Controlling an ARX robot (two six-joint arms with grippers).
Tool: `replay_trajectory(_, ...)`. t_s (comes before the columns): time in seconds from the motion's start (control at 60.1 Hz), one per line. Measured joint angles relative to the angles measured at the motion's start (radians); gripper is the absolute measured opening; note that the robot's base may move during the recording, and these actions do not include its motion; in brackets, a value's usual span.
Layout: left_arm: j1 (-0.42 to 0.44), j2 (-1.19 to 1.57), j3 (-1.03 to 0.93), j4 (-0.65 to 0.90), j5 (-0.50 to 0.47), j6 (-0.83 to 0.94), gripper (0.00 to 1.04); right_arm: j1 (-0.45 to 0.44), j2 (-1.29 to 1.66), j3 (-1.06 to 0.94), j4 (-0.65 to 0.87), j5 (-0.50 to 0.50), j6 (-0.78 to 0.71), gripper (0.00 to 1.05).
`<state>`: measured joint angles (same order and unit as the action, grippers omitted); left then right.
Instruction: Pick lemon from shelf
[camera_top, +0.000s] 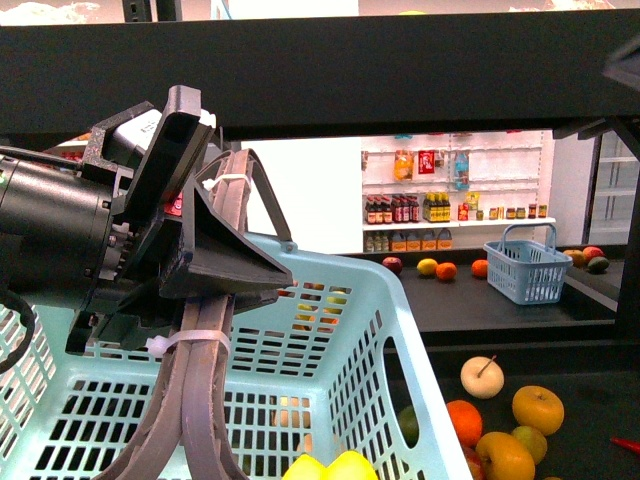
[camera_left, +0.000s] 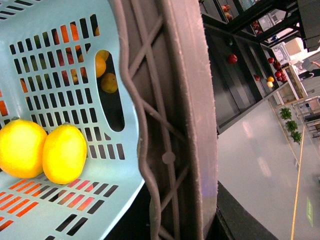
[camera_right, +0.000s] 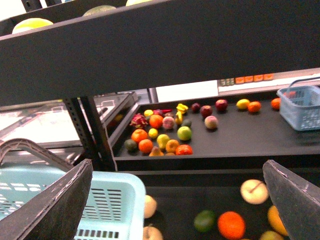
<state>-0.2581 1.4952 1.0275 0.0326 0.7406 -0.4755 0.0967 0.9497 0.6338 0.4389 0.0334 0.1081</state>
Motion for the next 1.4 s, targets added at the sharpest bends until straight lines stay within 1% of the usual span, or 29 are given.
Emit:
replay_trajectory(0.083, 0.0, 0.0, 0.0, 0.0, -0.001, 0.0, 0.15, -0.032, -0.167, -0.068, -0.122, 0.013, -0.022, 1.02)
replay_trajectory(0.116, 0.0, 0.0, 0.0, 0.0, -0.002, 0.0, 0.15, -0.055, -0.291, -0.107, -0.212, 0.032, -0.029, 1.02)
replay_trajectory(0.15, 0.0, 0.0, 0.0, 0.0, -0.002, 0.0, 0.15, -0.069, -0.359, -0.119, -0.272, 0.03, -0.035, 1.02)
replay_trajectory(0.166, 0.0, 0.0, 0.0, 0.0, -0.001, 0.0, 0.15, -0.074, -0.383, -0.12, -0.303, 0.022, -0.042, 1.0)
replay_trajectory(0.2, 0.0, 0.0, 0.0, 0.0, -0.001, 0.0, 0.15, -0.089, -0.477, -0.123, -0.423, -0.005, -0.059, 0.94)
replay_trajectory(0.266, 0.0, 0.0, 0.0, 0.0, 0.0, 0.0, 0.15, -0.091, -0.601, -0.173, -0.535, -0.023, -0.075, 0.84)
replay_trajectory(0.283, 0.0, 0.0, 0.0, 0.0, -0.001, 0.0, 0.15, -0.092, -0.621, -0.185, -0.539, -0.024, -0.077, 0.82)
replay_trajectory(0.316, 0.0, 0.001, 0.0, 0.0, -0.003, 0.0, 0.15, -0.092, -0.691, -0.235, -0.535, -0.037, -0.084, 0.76)
replay_trajectory(0.416, 0.0, 0.001, 0.0, 0.0, 0.004, 0.002, 0.15, -0.096, -0.766, -0.358, -0.494, -0.033, -0.092, 0.6)
replay_trajectory(0.449, 0.0, 0.001, 0.0, 0.0, 0.002, 0.005, 0.15, -0.096, -0.792, -0.422, -0.48, -0.034, -0.097, 0.53)
replay_trajectory(0.499, 0.001, 0.001, 0.0, 0.0, -0.001, 0.0, 0.15, -0.095, -0.838, -0.517, -0.466, -0.034, -0.099, 0.39)
replay_trajectory(0.582, 0.0, 0.001, 0.0, 0.0, 0.0, 0.002, 0.15, -0.095, -0.857, -0.544, -0.459, -0.034, -0.1, 0.24)
replay_trajectory(0.632, -0.001, 0.001, 0.0, 0.0, 0.001, 0.004, 0.15, -0.095, -0.865, -0.547, -0.457, -0.034, -0.1, 0.17)
replay_trajectory(0.682, -0.001, 0.001, 0.0, 0.0, -0.001, 0.002, 0.15, -0.095, -0.874, -0.549, -0.453, -0.035, -0.102, 0.07)
replay_trajectory(0.698, -0.001, 0.001, 0.0, 0.0, -0.001, 0.002, 0.15, -0.095, -0.876, -0.55, -0.452, -0.034, -0.103, 0.05)
replay_trajectory(0.748, -0.001, 0.001, 0.0, 0.0, 0.0, 0.001, 0.15, -0.095, -0.884, -0.559, -0.45, -0.034, -0.102, 0.07)
replay_trajectory(1.081, -0.001, 0.001, 0.0, 0.0, 0.0, 0.002, 0.15, -0.095, -0.935, -0.617, -0.443, -0.034, -0.102, 0.07)
replay_trajectory(1.314, -0.001, 0.001, 0.0, 0.0, 0.0, 0.002, 0.15, -0.095, -0.943, -0.619, -0.441, -0.034, -0.103, 0.07)
replay_trajectory(1.397, -0.001, 0.001, 0.0, 0.0, -0.001, 0.002, 0.15, -0.095, -0.943, -0.619, -0.441, -0.034, -0.104, 0.19)
